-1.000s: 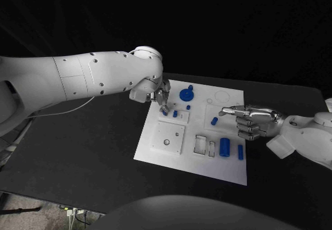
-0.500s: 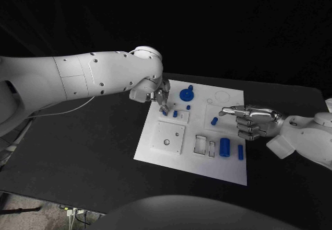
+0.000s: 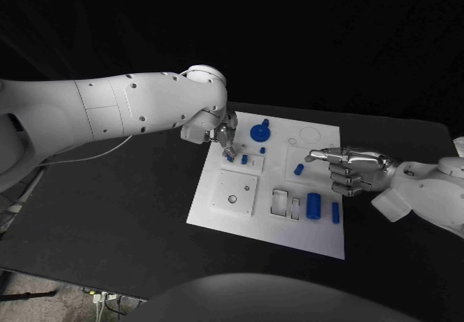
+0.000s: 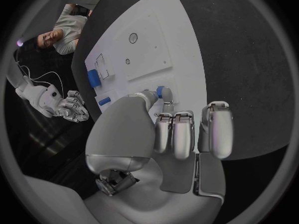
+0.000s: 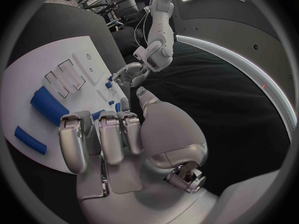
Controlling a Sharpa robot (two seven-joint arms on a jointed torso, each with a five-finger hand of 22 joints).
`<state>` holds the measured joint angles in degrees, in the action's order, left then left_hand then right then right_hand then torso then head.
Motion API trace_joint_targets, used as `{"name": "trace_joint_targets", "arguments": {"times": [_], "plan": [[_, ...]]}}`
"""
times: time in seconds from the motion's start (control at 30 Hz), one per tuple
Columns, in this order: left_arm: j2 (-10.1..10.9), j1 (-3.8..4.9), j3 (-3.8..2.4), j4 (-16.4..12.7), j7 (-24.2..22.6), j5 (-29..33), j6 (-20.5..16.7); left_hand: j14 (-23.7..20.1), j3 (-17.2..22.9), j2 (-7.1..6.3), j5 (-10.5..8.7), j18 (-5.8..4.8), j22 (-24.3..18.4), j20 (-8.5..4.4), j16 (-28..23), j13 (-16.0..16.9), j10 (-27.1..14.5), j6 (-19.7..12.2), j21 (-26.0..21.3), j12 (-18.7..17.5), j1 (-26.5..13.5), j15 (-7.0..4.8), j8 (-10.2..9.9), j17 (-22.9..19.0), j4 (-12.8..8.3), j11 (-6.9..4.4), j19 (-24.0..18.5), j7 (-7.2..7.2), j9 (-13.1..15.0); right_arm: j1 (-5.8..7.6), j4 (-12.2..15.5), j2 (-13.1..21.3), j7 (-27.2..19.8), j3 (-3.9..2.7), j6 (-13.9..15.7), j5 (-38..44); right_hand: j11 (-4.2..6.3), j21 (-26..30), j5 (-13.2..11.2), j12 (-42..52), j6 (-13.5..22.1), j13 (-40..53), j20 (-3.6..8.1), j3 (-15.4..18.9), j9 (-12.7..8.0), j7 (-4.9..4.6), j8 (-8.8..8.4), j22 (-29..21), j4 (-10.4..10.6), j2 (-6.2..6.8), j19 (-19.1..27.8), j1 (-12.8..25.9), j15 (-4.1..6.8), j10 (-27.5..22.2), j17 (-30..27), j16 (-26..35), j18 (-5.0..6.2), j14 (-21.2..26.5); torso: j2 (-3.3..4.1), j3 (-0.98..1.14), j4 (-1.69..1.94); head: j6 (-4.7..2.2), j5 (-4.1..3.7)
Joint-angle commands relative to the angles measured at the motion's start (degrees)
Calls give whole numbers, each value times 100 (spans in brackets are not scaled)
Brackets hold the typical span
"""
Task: Assemble the parts on the task board
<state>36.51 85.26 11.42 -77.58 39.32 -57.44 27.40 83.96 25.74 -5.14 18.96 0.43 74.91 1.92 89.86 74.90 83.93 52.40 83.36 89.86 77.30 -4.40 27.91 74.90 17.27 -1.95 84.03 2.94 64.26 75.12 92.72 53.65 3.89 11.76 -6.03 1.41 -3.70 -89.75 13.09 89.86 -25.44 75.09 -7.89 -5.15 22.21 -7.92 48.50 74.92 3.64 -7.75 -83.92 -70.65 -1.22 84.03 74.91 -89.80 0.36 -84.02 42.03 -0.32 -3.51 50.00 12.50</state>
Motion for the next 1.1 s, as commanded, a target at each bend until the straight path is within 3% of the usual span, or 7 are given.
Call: {"name": "trace_joint_targets", "arguments": {"times": [0.03,1.1], "plan": [[-22,-15,9,4,-68,-20,-2,604,765,24,10,117,1297,27,14,1510,607,-5,-37,14,14,29,35,1510,-741,45,262,-35,0,-6,6,-3,-59,1,-109,-8,22,-25,29,14,-38,1491,49,-1,-6,6,5,1508,-18,-20,-608,-26,33,597,1509,-20,-36,-598,1,-1,1,0,-3],[-107,-85,71,135,-43,-90,-19,604,773,35,-2,121,1292,31,14,1510,607,-18,-56,14,13,34,34,1510,-747,49,251,-31,-1,-9,5,14,-71,0,-97,-11,22,-25,29,14,-38,1491,49,-1,-6,6,5,1508,-18,-20,-608,-26,33,597,1509,-20,-36,-598,-2,0,4,0,-22]]}}
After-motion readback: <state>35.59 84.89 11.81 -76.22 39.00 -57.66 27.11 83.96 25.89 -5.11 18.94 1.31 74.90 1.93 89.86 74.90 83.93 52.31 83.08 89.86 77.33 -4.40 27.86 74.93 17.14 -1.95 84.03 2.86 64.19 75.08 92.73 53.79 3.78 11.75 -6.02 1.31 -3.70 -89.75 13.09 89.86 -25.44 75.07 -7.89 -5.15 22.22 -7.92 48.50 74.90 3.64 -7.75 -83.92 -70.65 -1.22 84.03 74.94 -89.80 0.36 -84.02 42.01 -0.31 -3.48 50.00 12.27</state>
